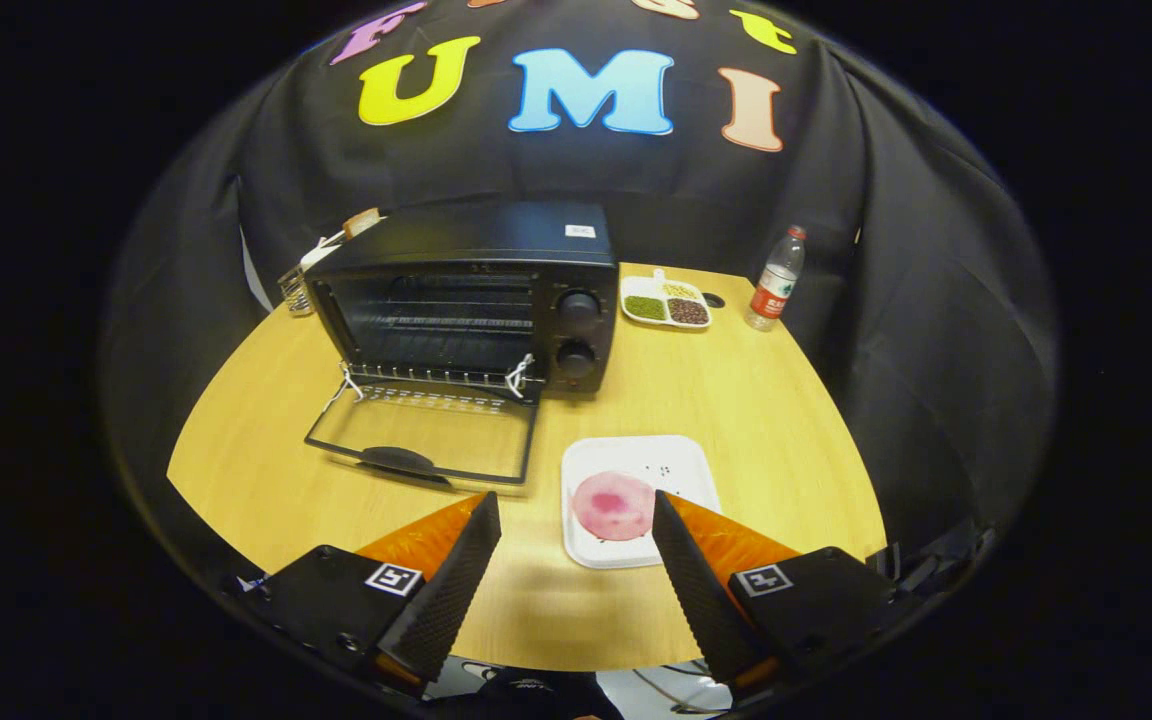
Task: Open the toaster oven, put the food inside, and close the toaster oven door.
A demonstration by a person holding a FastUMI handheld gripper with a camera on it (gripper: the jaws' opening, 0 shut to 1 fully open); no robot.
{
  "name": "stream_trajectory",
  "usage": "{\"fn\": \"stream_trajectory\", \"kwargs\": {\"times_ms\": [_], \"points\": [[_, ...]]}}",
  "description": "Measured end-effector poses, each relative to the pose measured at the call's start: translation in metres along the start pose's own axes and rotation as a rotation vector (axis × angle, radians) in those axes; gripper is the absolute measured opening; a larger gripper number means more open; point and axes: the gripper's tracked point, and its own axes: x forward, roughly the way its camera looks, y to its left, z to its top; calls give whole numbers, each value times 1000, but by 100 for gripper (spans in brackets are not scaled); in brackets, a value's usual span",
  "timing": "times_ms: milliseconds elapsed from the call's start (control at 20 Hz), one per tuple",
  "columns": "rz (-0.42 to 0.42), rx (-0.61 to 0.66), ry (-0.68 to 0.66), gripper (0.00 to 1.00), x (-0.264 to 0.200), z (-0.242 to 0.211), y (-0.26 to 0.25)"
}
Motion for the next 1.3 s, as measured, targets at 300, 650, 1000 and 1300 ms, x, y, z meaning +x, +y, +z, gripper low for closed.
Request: {"fn": "stream_trajectory", "kwargs": {"times_ms": [300, 650, 1000, 1300], "points": [[-35, -3, 50, 98, 30, -10, -58], [-12, -81, 180, 97, 85, -31, -111], [87, -50, 333, 98, 133, -53, -119], [127, 31, 448, 84, 153, -67, -121]]}}
